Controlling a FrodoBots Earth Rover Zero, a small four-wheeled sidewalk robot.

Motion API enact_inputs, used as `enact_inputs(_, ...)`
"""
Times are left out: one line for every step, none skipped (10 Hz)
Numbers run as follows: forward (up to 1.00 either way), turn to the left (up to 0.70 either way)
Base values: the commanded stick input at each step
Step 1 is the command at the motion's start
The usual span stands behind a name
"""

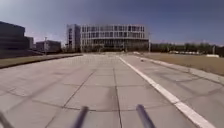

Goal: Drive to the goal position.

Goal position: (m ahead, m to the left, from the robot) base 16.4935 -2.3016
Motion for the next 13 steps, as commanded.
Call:
enact_inputs(0.70,0.00)
enact_inputs(0.70,0.00)
enact_inputs(0.70,0.00)
enact_inputs(0.70,0.00)
enact_inputs(0.70,0.00)
enact_inputs(0.70,0.00)
enact_inputs(0.70,0.00)
enact_inputs(0.70,0.00)
enact_inputs(0.70,0.00)
enact_inputs(0.70,0.00)
enact_inputs(0.70,0.00)
enact_inputs(0.70,0.00)
enact_inputs(0.70,0.00)
